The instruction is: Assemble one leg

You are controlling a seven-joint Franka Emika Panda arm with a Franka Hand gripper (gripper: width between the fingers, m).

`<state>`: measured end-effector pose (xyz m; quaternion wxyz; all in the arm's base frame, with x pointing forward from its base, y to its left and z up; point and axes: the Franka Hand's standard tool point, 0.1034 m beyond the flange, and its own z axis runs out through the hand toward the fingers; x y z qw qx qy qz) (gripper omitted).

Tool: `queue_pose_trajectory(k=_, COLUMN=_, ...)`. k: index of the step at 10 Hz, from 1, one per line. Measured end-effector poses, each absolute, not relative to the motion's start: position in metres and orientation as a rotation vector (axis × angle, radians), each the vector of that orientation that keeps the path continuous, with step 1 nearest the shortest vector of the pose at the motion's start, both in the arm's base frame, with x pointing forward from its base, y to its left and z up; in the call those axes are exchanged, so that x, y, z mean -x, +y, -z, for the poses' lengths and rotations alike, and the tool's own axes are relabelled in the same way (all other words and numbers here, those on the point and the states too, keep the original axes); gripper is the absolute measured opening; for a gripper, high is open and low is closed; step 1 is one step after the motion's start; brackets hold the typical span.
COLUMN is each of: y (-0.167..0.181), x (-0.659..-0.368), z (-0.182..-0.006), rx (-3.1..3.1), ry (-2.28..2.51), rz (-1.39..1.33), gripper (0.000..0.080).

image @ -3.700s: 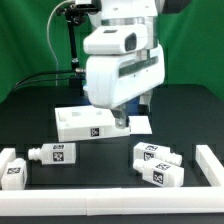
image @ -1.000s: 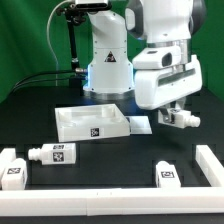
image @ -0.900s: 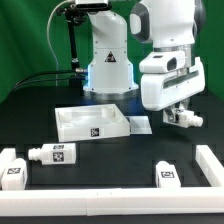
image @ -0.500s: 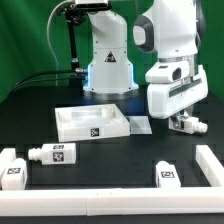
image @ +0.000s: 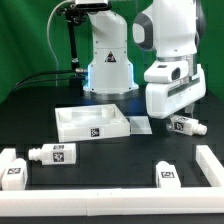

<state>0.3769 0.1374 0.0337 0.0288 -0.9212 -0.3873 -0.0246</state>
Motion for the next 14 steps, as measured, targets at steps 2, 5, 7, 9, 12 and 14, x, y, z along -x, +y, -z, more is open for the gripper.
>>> queue_pose_trajectory(k=2, y=0.118, x=-0.407, z=-0.072, rx=2.883, ry=-1.166, rz=0.044, gripper=0.0647)
queue_pose_trajectory(k=5, y=0.1, x=-0.456, z=-0.088, rx=2.885, ry=-1.151, rz=0.0, gripper=0.0649)
queue_pose_trajectory(k=7, y=0.1, x=-0.453, z=-0.086, rx=2.883, ry=-1.151, rz=-0.006, gripper=0.0649)
queue_pose_trajectory(k=9, y=0.1, x=-0.452, z=-0.085, rx=2.901, ry=-1.11, rz=-0.009, gripper=0.0649)
queue_pose_trajectory(k=12, y=0.088, x=-0.483, z=-0.088, rx=2.991, ry=-0.821, rz=-0.092, gripper=0.0649)
queue_pose_trajectory(k=14, y=0.088, x=-0.505, z=-0.09, rx=3.065, ry=-0.433, rz=-0.238, gripper=0.0649)
